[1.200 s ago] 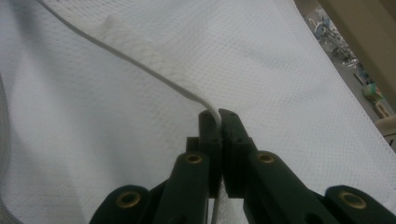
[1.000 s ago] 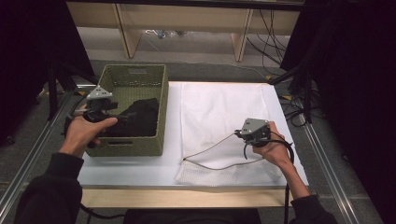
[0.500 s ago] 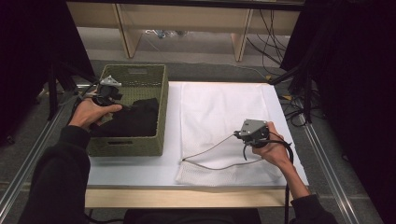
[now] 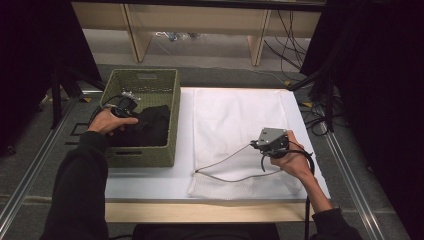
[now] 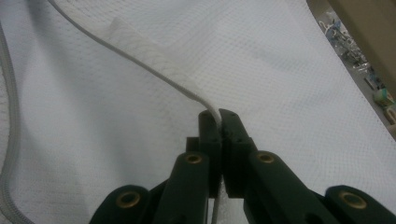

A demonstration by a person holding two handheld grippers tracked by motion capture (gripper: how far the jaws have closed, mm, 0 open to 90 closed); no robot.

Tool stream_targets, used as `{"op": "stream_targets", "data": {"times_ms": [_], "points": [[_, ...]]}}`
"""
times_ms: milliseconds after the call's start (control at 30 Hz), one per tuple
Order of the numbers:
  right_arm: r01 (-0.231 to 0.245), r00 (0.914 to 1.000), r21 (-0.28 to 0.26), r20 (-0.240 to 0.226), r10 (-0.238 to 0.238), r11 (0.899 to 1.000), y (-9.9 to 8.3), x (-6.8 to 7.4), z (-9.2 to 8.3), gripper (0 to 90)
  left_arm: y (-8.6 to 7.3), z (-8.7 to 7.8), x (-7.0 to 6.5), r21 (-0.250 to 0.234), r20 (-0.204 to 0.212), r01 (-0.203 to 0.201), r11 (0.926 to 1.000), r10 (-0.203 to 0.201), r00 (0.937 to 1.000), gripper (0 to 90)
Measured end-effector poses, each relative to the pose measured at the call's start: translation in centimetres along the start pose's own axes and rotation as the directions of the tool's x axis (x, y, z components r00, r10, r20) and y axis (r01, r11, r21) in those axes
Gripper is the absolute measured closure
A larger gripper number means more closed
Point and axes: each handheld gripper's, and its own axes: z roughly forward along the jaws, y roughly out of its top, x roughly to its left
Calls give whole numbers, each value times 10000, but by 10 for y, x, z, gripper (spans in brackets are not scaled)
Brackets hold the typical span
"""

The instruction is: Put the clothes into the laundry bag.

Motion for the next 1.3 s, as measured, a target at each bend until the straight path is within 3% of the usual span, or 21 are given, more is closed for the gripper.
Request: {"op": "stream_targets", "data": {"times_ms": [133,267,400,467,567,600,633,700,800,833,867,900,933,1000,1067,1133,1167,1200,1233,1267,1300], "points": [[-135,9999,32,11,135,9999,1,1,0,890,-1,5,-1,415,440,-410,9983,392,9983,141],[98,9999,22,-136,-98,9999,1,1,1,890,-1,14,-6,689,669,-586,9959,539,9963,0],[232,9997,-44,-84,-232,9997,1,0,1,890,-4,25,-10,904,1061,-733,9932,635,9923,0],[305,9995,-42,-72,-306,9995,1,0,1,889,-5,29,-11,1102,910,-369,9932,269,9955,0],[97,9999,-3,-74,-97,10000,1,1,1,888,-5,32,-11,1351,707,-291,9904,197,9973,9],[89,9999,-9,-71,-89,10000,1,1,1,888,-6,31,-11,1372,648,-434,9896,347,9973,98],[61,9999,10,-106,-61,10000,1,1,1,888,-6,30,-11,1311,402,-485,9902,436,9982,259],[-7,10000,14,-88,7,10000,1,1,0,888,-4,28,-7,1357,154,-376,9900,359,9992,503],[-88,10000,30,-25,88,10000,1,1,0,888,-3,25,-4,1279,26,-444,9908,444,9990,532],[98,10000,-12,-18,-98,10000,1,0,0,888,-2,23,-3,1217,-163,-452,9915,475,9987,547],[-69,10000,21,-25,69,10000,0,1,0,888,-1,21,-2,1173,-504,-454,9921,515,9974,569],[-61,10000,17,-22,61,10000,0,0,1,888,0,20,-2,984,-818,-208,9949,289,9962,570],[-75,10000,47,-37,75,10000,0,0,1,888,-1,20,1,915,-1103,441,9948,-339,9933,567],[-83,9999,62,-66,84,9999,-1,0,2,888,-2,25,3,750,-1387,917,9930,-807,9870,544],[96,9999,11,-58,-96,10000,-1,-1,2,888,-2,25,2,805,-1351,721,9941,-608,9890,490],[144,9999,-11,-65,-144,9999,-1,-1,1,888,-2,25,1,866,-1176,789,9931,-684,9907,389],[88,9999,0,-50,-88,10000,-1,-1,1,888,-3,26,0,1006,-1021,870,9911,-767,9918,389],[75,10000,4,-35,-75,10000,-1,0,1,888,-5,27,0,1311,-840,738,9886,-631,9945,269],[75,10000,4,-35,-75,10000,-1,0,1,888,-8,29,-2,1541,-801,648,9859,-529,9954,269],[-65,10000,54,-18,65,10000,0,1,0,888,-11,31,-3,1947,-776,401,9800,-254,9967,222],[133,9999,34,-39,-132,9999,1,1,1,888,-14,35,-5,2121,-937,274,9769,-76,9956,147]]}}
